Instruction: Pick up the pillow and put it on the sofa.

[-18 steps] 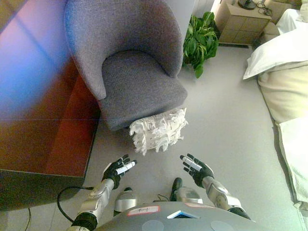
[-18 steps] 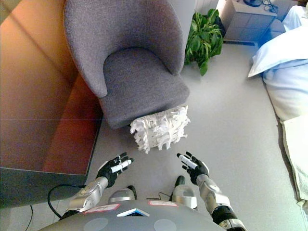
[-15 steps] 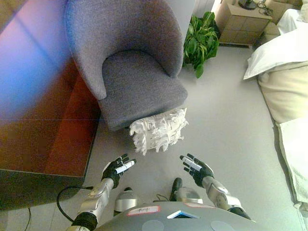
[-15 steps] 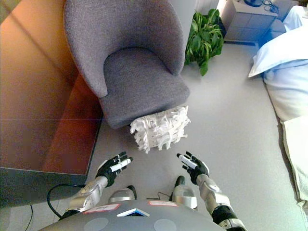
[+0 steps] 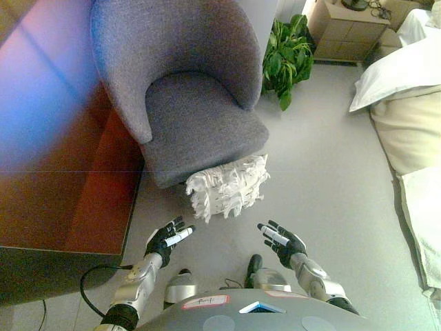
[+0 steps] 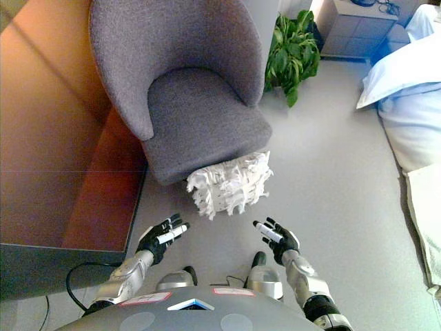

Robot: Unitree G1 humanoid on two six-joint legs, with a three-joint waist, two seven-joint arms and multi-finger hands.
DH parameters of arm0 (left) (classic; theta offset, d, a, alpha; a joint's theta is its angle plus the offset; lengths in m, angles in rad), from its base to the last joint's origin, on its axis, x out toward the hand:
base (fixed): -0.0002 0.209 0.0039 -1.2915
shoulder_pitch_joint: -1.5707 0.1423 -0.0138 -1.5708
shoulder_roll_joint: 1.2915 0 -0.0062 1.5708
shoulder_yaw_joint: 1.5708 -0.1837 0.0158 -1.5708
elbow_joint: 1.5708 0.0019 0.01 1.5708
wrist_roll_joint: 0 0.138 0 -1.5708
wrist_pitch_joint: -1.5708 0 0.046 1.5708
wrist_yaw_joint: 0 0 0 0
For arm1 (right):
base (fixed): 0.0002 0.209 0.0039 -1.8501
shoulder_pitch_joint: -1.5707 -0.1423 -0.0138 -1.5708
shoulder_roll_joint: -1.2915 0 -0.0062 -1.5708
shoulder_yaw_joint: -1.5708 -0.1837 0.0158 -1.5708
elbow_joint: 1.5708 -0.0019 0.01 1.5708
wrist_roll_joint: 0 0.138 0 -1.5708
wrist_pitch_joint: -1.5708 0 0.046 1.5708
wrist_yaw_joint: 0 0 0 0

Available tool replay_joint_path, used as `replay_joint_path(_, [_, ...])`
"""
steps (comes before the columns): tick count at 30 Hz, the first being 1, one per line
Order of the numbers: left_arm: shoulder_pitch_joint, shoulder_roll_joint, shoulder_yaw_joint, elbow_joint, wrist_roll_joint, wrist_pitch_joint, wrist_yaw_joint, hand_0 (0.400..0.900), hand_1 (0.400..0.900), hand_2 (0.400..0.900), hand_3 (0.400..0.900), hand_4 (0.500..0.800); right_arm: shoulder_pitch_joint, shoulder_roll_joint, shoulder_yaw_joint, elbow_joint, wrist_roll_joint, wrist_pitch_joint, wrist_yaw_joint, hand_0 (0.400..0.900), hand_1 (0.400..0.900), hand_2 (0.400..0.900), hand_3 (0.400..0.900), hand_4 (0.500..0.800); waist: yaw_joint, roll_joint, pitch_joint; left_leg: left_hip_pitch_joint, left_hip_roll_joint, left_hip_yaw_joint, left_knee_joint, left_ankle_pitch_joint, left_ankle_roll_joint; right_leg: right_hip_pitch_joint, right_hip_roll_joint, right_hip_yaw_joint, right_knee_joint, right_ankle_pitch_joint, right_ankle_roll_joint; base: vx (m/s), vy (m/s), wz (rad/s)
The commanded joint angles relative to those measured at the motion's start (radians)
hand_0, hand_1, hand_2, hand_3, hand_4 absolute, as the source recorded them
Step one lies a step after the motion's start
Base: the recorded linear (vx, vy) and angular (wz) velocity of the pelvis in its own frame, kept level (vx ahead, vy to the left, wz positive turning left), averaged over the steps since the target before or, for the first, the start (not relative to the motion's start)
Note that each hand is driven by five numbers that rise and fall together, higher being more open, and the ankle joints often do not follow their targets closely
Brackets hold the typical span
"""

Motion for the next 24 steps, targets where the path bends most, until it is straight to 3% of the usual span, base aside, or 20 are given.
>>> replay_joint_path(1, [-0.027,0.038,0.006,-0.079,0.016,-0.082,-0.027,0.900,0.900,0.900,0.900,0.800,-0.021,-0.026,-0.020,-0.085,-0.027,-0.070,0.000,0.900,0.900,0.900,0.900,0.800,-0.020,0.000,-0.002,-0.024,-0.008,0.007,0.039,-0.011,0.031,0.050,-0.025,0.023,0.019,-0.055,0.063,0.01,-0.052,0.04])
replay_joint_path(9, [-0.016,0.044,0.014,-0.074,0.003,-0.075,-0.050,0.900,0.900,0.900,0.900,0.800,-0.020,-0.036,-0.021,-0.091,-0.053,-0.074,-0.001,0.900,0.900,0.900,0.900,0.800,-0.019,0.001,-0.008,-0.018,0.008,0.016,0.034,0.000,0.022,0.056,-0.012,0.022,0.009,-0.058,0.056,0.01,-0.065,0.01])
replay_joint_path(15, [-0.021,0.039,0.023,-0.081,-0.054,-0.080,-0.064,0.900,0.900,0.900,0.900,0.800,-0.032,-0.045,-0.025,-0.100,-0.045,-0.072,0.003,0.900,0.900,0.900,0.900,0.800,-0.017,-0.003,0.006,-0.045,0.036,0.003,0.093,-0.002,0.008,0.052,0.008,0.033,0.011,-0.068,0.033,0.00,-0.101,-0.05])
replay_joint_path(18, [-0.021,0.029,0.035,-0.097,-0.103,-0.077,-0.063,0.900,0.900,0.900,0.900,0.800,-0.038,-0.054,-0.025,-0.119,-0.047,-0.066,0.007,0.900,0.900,0.900,0.900,0.800,-0.011,-0.014,0.023,-0.095,0.064,-0.027,0.214,0.008,-0.005,0.041,0.015,0.043,0.018,-0.072,0.011,-0.01,-0.117,-0.14])
replay_joint_path(21, [-0.011,0.012,0.049,-0.101,-0.168,-0.061,-0.064,0.900,0.900,0.900,0.900,0.800,-0.030,-0.070,-0.021,-0.151,-0.045,-0.060,0.010,0.900,0.900,0.900,0.900,0.800,-0.001,-0.029,0.052,-0.207,0.108,-0.084,0.457,0.095,-0.034,0.032,0.021,0.046,0.034,-0.077,-0.028,0.00,-0.131,-0.20])
replay_joint_path(24, [-0.007,-0.001,0.077,-0.097,-0.220,-0.057,-0.093,0.900,0.900,0.900,0.900,0.800,-0.017,-0.089,-0.027,-0.160,-0.057,-0.072,0.024,0.900,0.900,0.900,0.900,0.800,0.001,-0.046,0.077,-0.284,0.126,-0.085,0.608,0.116,-0.028,0.037,0.009,0.044,0.049,-0.083,-0.049,0.09,-0.068,-0.06])
